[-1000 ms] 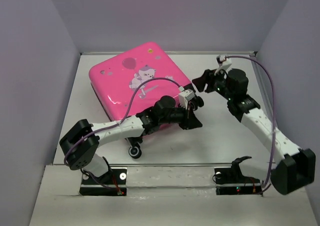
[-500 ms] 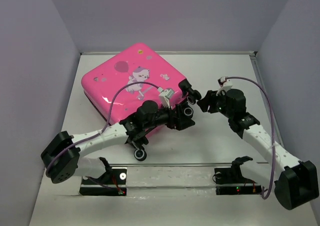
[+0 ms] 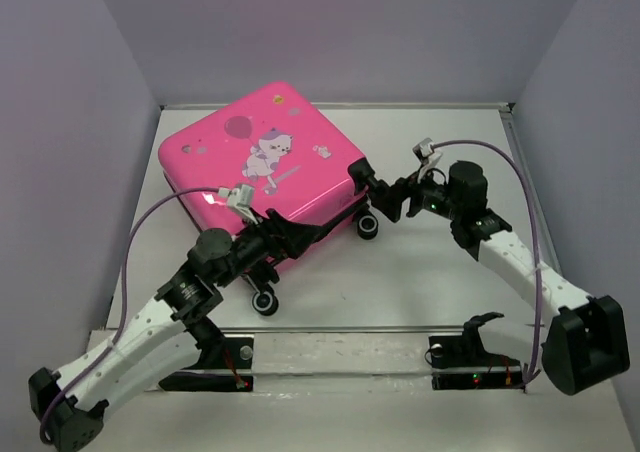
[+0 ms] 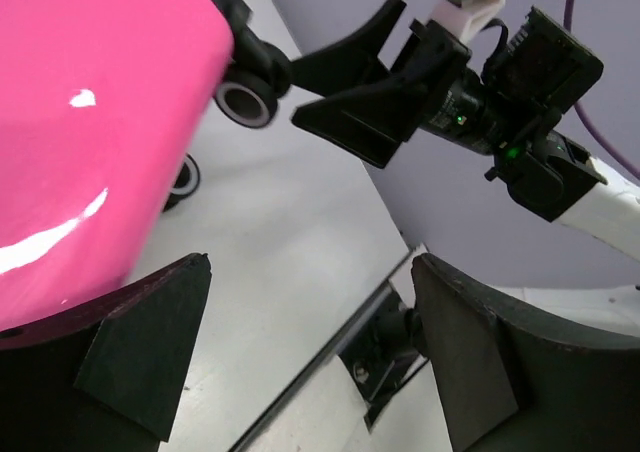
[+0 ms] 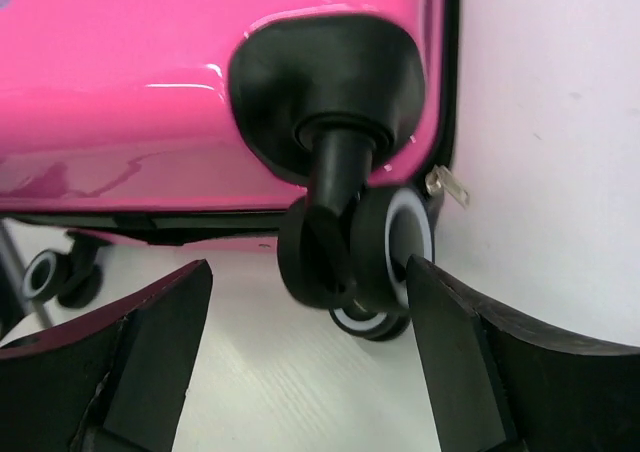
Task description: Pack the luggage
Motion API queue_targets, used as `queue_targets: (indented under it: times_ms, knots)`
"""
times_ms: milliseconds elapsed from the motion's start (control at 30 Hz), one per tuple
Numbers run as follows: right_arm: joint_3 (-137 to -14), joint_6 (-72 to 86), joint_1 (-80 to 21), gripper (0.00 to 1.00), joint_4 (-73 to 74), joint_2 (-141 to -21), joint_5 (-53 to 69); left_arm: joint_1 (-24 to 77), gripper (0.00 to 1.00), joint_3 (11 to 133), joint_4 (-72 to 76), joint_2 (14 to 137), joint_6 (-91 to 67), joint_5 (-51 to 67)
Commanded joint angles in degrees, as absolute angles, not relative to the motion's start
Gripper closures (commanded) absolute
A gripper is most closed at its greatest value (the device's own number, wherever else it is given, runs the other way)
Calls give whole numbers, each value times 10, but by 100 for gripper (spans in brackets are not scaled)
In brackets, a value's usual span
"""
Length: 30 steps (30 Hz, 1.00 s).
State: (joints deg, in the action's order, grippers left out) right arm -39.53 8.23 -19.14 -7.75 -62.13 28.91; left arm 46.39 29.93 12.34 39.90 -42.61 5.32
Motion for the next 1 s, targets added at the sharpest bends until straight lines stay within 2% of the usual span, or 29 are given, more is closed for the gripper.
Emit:
queue_targets:
  times_ms: [0,133,333,533,767,833,900,967]
  knots:
    - [-483,44,-192,17,-84,-728,456,397,2,242,-85,330,-423,-53]
    - [-513,61,-192,16,-93,-799,456,395,1,255,-118,305,-433,-89]
    - [-538,83,-199,15,-118,-831,452,387,1,283,-108,329,-420,-87]
    - [-585,96,-226,20,-92,-853,372,384,1,282,-66,368,-414,-61]
    - [-622,71,-269,31,29,-874,166,379,1,273,-48,377,-410,-62]
    - [-643,62,-284,30,81,-875,111,377,1,272,-43,381,-408,-60]
    - [-659,51,-296,22,110,-878,63,376,1,269,-32,390,-408,-55]
    - [-687,39,-309,21,149,-889,30,374,1,266,-21,395,-407,-51]
